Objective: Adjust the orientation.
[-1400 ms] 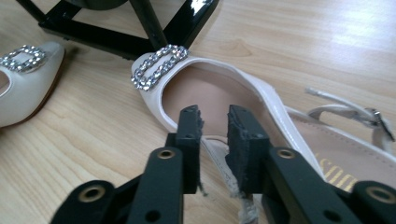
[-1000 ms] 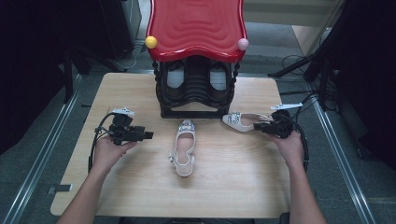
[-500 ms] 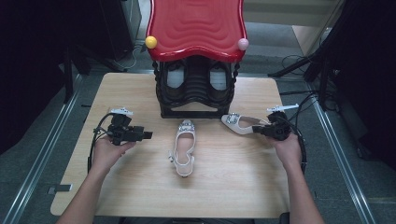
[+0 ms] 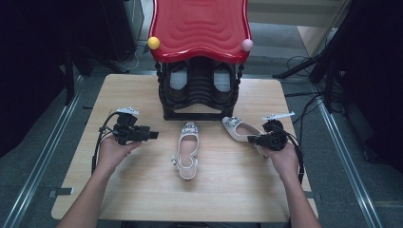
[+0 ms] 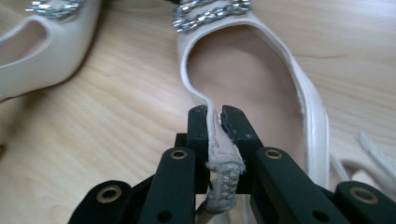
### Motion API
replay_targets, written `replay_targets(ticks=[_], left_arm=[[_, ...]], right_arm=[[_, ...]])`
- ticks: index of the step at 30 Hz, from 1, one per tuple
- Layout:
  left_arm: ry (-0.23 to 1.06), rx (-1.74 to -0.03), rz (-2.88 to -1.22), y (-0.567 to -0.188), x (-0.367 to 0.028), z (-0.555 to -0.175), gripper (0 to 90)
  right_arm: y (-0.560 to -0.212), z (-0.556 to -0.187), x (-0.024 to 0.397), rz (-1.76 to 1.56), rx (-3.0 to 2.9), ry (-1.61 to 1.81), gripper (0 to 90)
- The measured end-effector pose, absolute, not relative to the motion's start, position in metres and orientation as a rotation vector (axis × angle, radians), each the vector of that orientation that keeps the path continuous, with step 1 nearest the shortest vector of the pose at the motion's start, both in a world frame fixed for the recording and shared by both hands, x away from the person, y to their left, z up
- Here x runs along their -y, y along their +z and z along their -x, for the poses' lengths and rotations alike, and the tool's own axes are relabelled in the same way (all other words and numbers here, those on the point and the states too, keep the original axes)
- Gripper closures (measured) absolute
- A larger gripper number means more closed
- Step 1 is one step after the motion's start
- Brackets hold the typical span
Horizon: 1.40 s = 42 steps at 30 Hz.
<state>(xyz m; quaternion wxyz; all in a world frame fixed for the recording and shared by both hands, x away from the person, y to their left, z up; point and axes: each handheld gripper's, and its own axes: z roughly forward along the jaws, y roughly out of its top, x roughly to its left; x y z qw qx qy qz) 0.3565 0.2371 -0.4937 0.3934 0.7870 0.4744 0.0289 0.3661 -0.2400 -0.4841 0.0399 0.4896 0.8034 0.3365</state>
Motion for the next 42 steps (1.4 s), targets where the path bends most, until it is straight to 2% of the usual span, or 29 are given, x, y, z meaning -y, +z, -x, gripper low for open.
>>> replay_targets(ticks=[13,19,22,26,42], left_arm=[[0.059,-1.191,-2.011,-0.494,-0.231,-0.359,42.7],[0.062,-1.196,-2.015,-0.495,-0.232,-0.356,42.7],[0.066,-1.196,-2.009,-0.494,-0.233,-0.355,42.7],[0.062,-1.190,-2.011,-0.494,-0.233,-0.354,42.7],[0.058,-1.183,-2.010,-0.493,-0.232,-0.355,42.7]], right_arm=[[-0.490,-0.364,0.233,-1.404,-2.459,1.111,74.2],[-0.495,-0.369,0.226,-1.357,-2.500,1.046,76.6],[-0.495,-0.370,0.224,-1.357,-2.520,1.035,82.9],[-0.494,-0.373,0.226,-1.397,-2.522,1.047,86.8],[-0.466,-0.357,0.225,-1.410,-2.460,1.142,88.6]])
